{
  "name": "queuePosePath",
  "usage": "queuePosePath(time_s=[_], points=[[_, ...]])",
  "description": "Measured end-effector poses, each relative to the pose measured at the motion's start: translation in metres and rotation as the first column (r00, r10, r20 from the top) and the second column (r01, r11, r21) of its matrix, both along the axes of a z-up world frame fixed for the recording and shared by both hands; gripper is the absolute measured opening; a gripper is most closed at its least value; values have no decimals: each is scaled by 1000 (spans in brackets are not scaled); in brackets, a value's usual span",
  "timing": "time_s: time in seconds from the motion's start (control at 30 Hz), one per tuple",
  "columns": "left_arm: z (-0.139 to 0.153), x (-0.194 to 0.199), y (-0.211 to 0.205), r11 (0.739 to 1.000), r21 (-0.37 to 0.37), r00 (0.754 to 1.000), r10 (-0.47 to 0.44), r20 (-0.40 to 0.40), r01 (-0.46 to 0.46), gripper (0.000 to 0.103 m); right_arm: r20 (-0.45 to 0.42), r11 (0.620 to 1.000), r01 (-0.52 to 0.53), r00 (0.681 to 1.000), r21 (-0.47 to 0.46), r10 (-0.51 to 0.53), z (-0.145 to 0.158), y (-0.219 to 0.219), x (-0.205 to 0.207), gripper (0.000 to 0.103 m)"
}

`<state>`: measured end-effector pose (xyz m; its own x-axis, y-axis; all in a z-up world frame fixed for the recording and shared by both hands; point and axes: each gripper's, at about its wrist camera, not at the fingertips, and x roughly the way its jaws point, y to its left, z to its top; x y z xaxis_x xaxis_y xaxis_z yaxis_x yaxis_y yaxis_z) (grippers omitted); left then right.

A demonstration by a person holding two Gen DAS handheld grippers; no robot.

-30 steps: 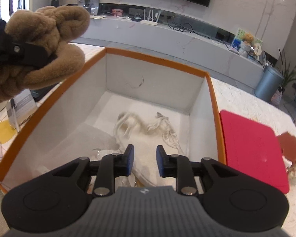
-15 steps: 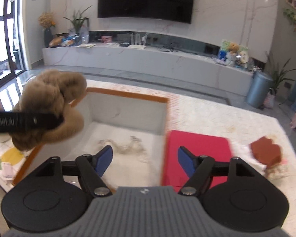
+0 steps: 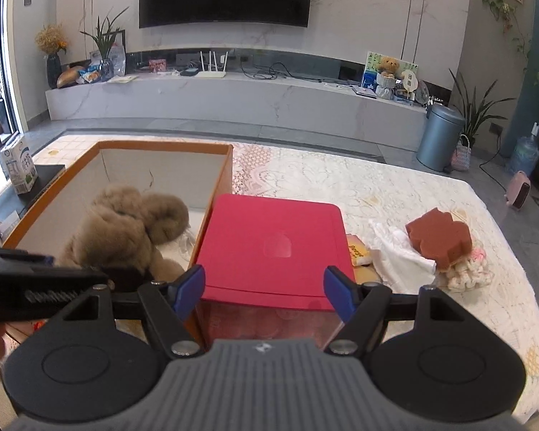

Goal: Organize soft objects
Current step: 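Lower the brown teddy bear into the box and open the left tool, then withdraw both tools from the box toward the soft items on the table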

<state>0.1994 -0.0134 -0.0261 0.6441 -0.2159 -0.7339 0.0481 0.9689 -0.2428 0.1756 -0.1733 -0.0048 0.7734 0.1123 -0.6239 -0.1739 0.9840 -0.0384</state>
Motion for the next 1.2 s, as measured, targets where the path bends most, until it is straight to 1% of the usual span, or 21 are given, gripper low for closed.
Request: queuePosePath(time_s=[0.1,0.2,0.27,0.33,0.37,0.43,0.5,0.57,0.63,0.8,0.9,0.97,1.07,1.2], points=[[-2,1,0,1000,2,1000,-2,-2,2,53,-2,1000,9,1000,15,-9,-4,-1,2,72],[-2,0,4,1000,-15,1000,12,0,-12,59,-8,1000,10,1000,13,-10,-7,-2,3,72],[-2,1,7,999,-38,999,34,2,-34,71,-15,1000,13,1000,11,-13,-8,-2,3,72],[1,-1,7,997,-41,997,67,40,-66,80,-19,1000,18,1000,11,-18,-8,-3,3,72],[4,-1,7,997,-29,996,71,58,-69,89,-20,1000,21,1000,10,-21,-8,-3,3,72],[7,-2,7,998,8,996,61,68,-62,97,-19,1000,30,999,8,-30,-8,-4,4,72],[11,-2,9,998,17,996,61,67,-62,97,-23,999,35,999,13,-35,-8,-5,4,72],[14,-4,13,996,7,994,85,70,-86,97,-28,999,40,999,14,-39,-8,-4,5,72],[17,-6,16,996,-6,993,91,72,-90,97,-27,999,36,999,10,-35,-6,-2,3,73],[24,-8,19,995,-1,992,100,78,-100,97,-21,1000,-4,1000,-4,4,1,7,-3,73],[30,-12,19,996,7,992,92,81,-93,96,-6,1000,-25,1000,15,25,8,9,-8,73],[36,-15,18,997,7,993,77,84,-78,96,3,1000,-25,1000,15,25,12,11,-11,73],[46,-22,18,996,-1,991,85,99,-85,96,16,1000,-26,1000,17,26,18,11,-17,73],[62,-31,13,997,9,989,78,127,-80,96,34,1000,-14,999,24,13,28,3,-27,75]])
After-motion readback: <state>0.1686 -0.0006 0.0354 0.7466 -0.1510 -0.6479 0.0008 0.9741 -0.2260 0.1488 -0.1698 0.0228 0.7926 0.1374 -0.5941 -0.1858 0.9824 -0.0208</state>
